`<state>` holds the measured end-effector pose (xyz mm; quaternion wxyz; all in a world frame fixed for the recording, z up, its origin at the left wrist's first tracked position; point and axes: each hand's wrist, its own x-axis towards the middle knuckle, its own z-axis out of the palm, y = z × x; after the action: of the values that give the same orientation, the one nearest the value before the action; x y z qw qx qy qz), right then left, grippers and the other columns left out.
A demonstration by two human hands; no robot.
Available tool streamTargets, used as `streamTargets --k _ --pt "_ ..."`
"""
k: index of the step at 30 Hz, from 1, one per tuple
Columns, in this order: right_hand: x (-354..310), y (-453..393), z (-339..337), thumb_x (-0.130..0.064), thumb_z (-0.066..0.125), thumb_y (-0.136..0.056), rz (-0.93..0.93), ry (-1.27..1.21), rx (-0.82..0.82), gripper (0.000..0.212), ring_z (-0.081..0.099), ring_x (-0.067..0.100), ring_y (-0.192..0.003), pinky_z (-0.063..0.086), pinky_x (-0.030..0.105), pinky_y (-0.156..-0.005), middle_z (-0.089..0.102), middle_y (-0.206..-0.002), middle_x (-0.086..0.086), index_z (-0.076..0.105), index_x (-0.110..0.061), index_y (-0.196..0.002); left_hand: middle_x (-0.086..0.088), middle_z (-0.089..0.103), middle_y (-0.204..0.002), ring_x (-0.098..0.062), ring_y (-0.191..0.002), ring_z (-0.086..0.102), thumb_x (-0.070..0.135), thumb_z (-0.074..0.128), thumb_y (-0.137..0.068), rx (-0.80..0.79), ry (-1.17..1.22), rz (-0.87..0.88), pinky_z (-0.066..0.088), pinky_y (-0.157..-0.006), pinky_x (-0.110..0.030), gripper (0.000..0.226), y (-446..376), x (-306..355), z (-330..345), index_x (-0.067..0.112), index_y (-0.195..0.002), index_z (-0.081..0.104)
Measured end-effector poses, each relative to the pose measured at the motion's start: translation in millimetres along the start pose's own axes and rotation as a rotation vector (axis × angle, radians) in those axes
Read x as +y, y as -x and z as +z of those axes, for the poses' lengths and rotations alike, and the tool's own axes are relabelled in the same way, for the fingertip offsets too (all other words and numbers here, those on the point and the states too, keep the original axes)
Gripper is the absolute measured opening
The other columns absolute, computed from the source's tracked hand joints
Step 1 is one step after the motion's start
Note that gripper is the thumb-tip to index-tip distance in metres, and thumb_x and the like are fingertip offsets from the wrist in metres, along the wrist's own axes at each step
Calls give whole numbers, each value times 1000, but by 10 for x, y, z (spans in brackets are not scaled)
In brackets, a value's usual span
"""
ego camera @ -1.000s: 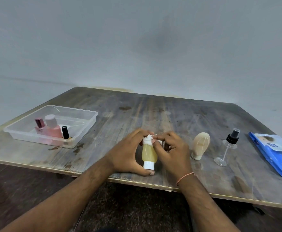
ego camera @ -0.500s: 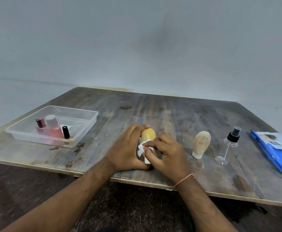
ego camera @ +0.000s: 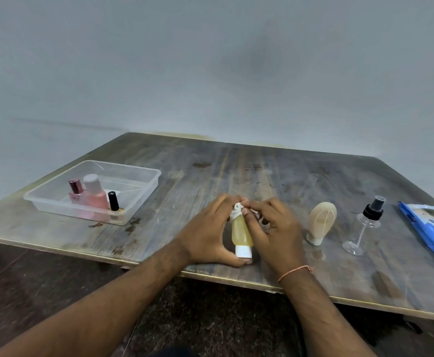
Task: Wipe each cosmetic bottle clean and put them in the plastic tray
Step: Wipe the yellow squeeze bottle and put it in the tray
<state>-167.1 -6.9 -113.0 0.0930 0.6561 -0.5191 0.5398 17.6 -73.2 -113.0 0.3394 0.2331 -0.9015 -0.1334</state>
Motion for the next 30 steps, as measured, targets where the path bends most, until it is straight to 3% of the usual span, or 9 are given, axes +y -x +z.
streamTargets --k 5,9,12,16,20,25,30 --pt "-55 39 -38 -22 78 -83 -89 -93 -110 12 58 11 -78 45 24 -72 56 -83 -12 84 -25 -92 19 44 -137 -4 -121 54 51 102 -58 -9 18 -45 54 -99 -27 116 11 -15 7 25 -154 41" --pt "-86 63 -78 -19 77 -75 -94 -122 -154 8 56 11 -73 45 27 -66 57 -78 -11 78 -24 -82 14 44 -137 -5 -119 51 55 100 -56 58 -51 -45 49 -100 -26 118 22 -21 15 20 -152 41" --pt "-80 70 -57 -16 76 -78 -69 -129 -120 9 58 11 -72 47 29 -63 61 -78 -12 75 -22 -84 17 39 -138 -3 -124 45 56 98 -58 114 -86 -9 42 -106 -25 115 33 -26 22 17 -152 42" --pt "-20 66 -27 -14 79 -93 -15 -127 -43 11 63 10 -75 50 28 -65 68 -86 -11 79 -22 -100 8 45 -141 -10 -127 49 58 98 -61 98 -75 47 46 -110 -30 113 30 -10 9 14 -151 45" --pt "21 20 -32 -21 78 -98 202 -223 41 12 70 12 -87 54 29 -69 74 -96 -12 81 -27 -108 9 46 -144 -9 -128 51 63 99 -62 47 -67 66 48 -110 -29 116 15 12 -19 16 -153 44" --pt "17 20 -38 -18 78 -97 292 -317 7 12 72 16 -87 59 41 -67 77 -95 -12 80 -29 -103 11 44 -144 -4 -129 50 64 99 -62 69 -38 32 48 -110 -29 118 22 -4 -24 18 -155 43" --pt "-42 57 -59 -7 79 -84 240 -397 -69 20 65 10 -68 50 26 -60 75 -81 -7 78 -27 -85 8 45 -144 -13 -132 53 58 100 -62 189 25 -44 52 -107 -39 113 42 -35 -32 19 -152 43"
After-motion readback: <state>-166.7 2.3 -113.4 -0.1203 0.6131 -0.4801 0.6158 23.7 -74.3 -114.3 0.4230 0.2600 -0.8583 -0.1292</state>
